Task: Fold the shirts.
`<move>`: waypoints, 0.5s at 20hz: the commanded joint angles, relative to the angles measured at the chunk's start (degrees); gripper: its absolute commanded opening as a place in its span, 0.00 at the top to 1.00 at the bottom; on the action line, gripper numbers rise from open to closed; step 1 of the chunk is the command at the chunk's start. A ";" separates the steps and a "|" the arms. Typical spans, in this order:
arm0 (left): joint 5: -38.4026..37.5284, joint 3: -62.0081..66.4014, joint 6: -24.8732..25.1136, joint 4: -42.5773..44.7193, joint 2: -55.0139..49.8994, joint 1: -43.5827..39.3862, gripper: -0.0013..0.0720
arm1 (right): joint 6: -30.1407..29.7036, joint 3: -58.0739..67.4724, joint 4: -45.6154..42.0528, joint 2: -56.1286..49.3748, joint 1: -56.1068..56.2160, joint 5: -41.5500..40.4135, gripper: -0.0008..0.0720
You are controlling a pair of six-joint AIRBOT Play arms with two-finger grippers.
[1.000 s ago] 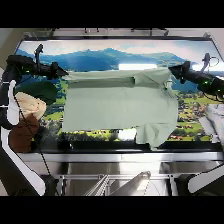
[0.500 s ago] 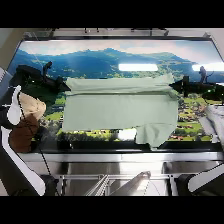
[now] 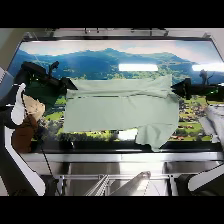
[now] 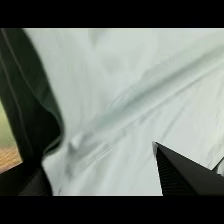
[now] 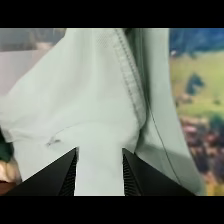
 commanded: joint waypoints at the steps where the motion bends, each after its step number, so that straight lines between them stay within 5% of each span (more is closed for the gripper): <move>1: 6.78 6.64 -3.26 -0.22 0.94 0.44 0.03 | 2.32 0.02 -0.94 2.80 -2.80 6.97 0.55; 6: 8.52 -8.68 -3.41 0.20 10.99 6.19 0.03 | 8.28 -9.14 -23.08 15.23 -4.33 11.06 0.65; 10: 6.12 -30.67 2.14 0.22 21.57 12.31 0.03 | 22.88 -26.51 -35.80 31.04 -5.27 6.84 0.62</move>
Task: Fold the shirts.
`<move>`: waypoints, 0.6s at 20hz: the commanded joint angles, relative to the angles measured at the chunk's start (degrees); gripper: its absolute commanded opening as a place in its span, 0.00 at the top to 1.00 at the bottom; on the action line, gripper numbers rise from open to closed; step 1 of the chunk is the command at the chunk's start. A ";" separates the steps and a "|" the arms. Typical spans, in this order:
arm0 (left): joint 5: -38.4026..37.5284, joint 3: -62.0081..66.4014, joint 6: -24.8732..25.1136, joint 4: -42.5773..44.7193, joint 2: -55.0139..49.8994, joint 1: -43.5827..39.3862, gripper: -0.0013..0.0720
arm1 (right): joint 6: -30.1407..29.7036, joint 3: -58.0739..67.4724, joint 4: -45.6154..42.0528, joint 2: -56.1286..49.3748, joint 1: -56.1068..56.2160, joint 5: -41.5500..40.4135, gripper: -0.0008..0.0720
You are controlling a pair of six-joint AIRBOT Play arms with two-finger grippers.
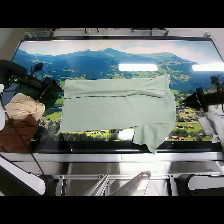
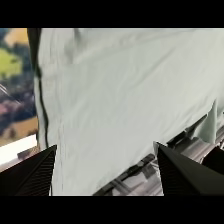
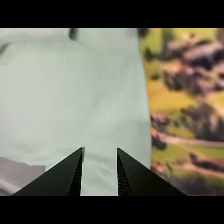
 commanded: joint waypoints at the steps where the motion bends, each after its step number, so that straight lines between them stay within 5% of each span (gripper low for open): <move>1: -2.60 -17.92 4.90 -0.09 9.01 5.62 0.03 | 12.96 -16.20 -10.84 13.60 -0.52 -3.89 0.42; 2: -4.20 -22.60 5.77 -0.09 11.17 7.37 0.03 | 13.25 -21.27 -10.01 16.68 -0.15 -5.79 0.26; 7: -6.05 -35.45 6.38 -0.02 16.72 14.32 0.03 | 9.44 -38.36 -2.71 20.83 2.89 -12.66 0.28; 12: -9.35 -40.81 6.45 0.00 18.05 15.23 0.03 | 4.68 -41.42 7.58 17.46 9.73 -20.98 0.36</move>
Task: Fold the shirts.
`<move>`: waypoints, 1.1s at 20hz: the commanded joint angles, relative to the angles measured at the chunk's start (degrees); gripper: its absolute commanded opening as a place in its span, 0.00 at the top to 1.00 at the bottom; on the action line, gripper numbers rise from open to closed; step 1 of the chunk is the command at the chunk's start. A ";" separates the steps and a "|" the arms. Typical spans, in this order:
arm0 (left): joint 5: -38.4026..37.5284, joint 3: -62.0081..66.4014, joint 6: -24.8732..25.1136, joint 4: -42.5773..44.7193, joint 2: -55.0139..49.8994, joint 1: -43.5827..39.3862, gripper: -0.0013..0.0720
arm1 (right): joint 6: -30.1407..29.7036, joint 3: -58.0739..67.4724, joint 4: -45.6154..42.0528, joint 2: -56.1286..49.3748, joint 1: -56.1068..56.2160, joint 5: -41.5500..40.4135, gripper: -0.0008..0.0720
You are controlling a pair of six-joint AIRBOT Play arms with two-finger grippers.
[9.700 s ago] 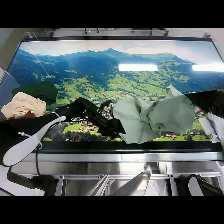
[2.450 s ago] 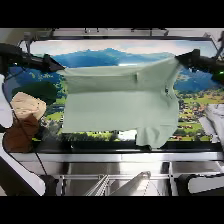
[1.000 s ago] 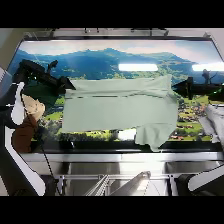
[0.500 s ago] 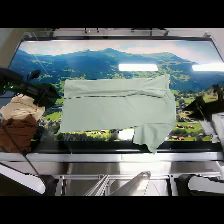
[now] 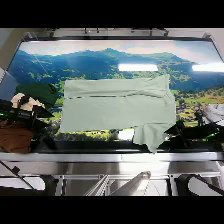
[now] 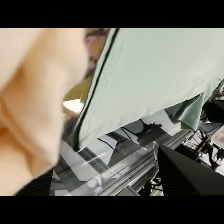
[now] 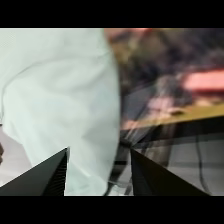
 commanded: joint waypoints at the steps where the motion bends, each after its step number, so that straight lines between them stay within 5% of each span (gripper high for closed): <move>1: -2.99 -4.11 0.33 0.04 1.01 0.11 0.03 | -5.40 -2.56 8.17 -2.64 4.09 -7.19 0.36; 2: -4.09 -4.50 0.35 0.04 1.01 -0.85 0.03 | -8.13 -2.56 11.63 -3.65 4.46 -7.26 0.36; 4: -6.47 -5.22 0.31 0.04 1.01 -3.13 0.03 | -12.15 -2.56 15.32 -4.33 4.59 -6.47 0.84; 6: -9.29 -5.55 0.28 0.11 0.98 -5.99 0.06 | -12.15 -2.56 15.15 -3.82 4.59 -6.34 0.88; 7: -10.45 -5.53 0.28 0.11 1.01 -7.43 0.22 | -12.15 -2.56 15.10 -3.50 4.59 -6.29 0.96; 9: -12.04 -5.55 0.33 0.22 0.98 -9.94 0.47 | -12.17 -2.54 15.04 -2.86 4.59 -6.16 0.96; 18: -9.90 -8.00 0.28 6.29 1.01 -18.45 0.62 | -13.42 -2.56 14.80 -2.45 4.57 -4.81 0.96; 20: -10.43 -9.75 0.33 6.03 1.01 -17.38 0.95 | -13.42 -2.56 14.53 -2.45 4.57 -4.59 0.96; 22: -10.62 -9.92 0.33 5.29 1.03 -16.02 0.95 | -13.42 -2.56 14.53 -2.45 4.57 -4.17 0.96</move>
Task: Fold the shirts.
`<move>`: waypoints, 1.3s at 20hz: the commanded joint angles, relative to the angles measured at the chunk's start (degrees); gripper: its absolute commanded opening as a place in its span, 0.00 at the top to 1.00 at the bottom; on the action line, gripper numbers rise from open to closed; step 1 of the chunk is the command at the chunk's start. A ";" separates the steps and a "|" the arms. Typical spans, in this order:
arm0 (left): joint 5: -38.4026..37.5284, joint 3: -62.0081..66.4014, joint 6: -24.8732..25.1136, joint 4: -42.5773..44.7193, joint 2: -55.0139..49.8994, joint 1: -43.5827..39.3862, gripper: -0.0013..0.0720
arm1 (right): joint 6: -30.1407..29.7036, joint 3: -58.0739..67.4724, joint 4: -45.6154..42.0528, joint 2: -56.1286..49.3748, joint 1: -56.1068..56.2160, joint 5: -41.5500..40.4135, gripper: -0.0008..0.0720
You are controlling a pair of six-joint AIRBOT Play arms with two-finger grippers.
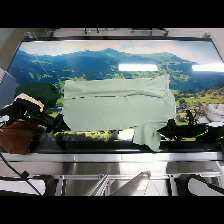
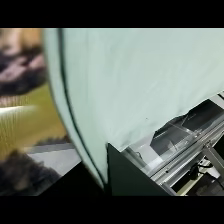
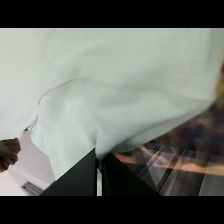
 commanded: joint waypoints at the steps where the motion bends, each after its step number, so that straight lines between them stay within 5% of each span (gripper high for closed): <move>1: -0.48 -1.09 -0.02 0.66 -0.04 1.49 0.95 | -0.20 0.02 0.00 0.04 0.04 1.29 0.96; 19: 2.78 -1.09 0.04 -3.04 1.99 11.61 0.96 | 0.26 0.04 -6.58 14.67 -16.33 19.71 0.96; 22: 4.20 1.62 2.47 -13.55 6.29 11.04 0.96 | -2.25 1.11 2.78 15.82 -16.22 18.95 0.96; 26: 6.95 18.25 -2.34 -13.68 3.93 4.76 0.96 | -4.04 10.38 9.22 11.39 -14.32 12.63 0.96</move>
